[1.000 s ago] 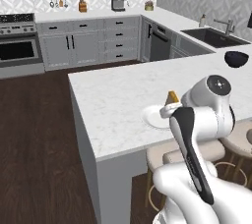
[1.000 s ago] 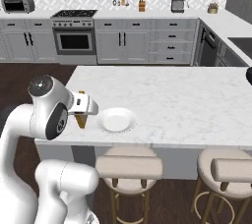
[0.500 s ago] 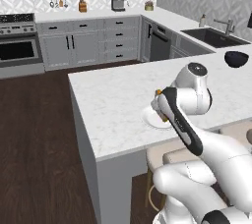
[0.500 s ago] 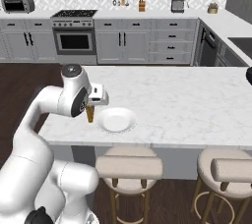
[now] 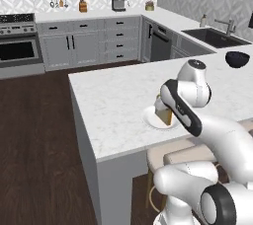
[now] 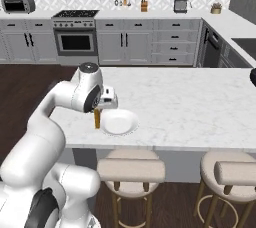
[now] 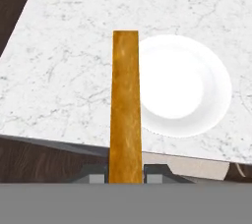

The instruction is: Start the toaster. Once the lever pops up, take the bread to the plate on the dining counter.

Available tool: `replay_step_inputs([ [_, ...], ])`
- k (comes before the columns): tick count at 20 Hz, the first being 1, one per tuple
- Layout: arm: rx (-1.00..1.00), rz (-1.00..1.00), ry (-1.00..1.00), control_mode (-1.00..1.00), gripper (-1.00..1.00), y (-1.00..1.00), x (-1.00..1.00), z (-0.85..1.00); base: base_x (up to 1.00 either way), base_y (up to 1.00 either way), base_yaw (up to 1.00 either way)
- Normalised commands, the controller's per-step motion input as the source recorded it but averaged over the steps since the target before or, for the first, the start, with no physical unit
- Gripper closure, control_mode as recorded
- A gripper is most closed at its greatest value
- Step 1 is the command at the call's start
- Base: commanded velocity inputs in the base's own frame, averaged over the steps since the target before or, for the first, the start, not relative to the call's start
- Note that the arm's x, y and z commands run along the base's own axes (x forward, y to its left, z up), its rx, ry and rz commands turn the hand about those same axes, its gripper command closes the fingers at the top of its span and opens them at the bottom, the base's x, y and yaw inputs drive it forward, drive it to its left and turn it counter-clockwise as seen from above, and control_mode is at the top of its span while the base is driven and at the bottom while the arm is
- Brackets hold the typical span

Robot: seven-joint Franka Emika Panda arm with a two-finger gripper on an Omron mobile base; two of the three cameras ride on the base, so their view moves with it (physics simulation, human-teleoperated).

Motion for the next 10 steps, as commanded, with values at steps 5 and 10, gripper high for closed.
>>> replay_step_inputs([
  [5, 0.00, 0.00, -0.03, -1.00, 1.00, 0.00, 0.16, -0.26, 0.00, 0.00, 0.00],
  [10, 0.00, 0.00, 0.05, -1.00, 1.00, 0.00, 0.39, -0.05, 0.00, 0.00, 0.00],
])
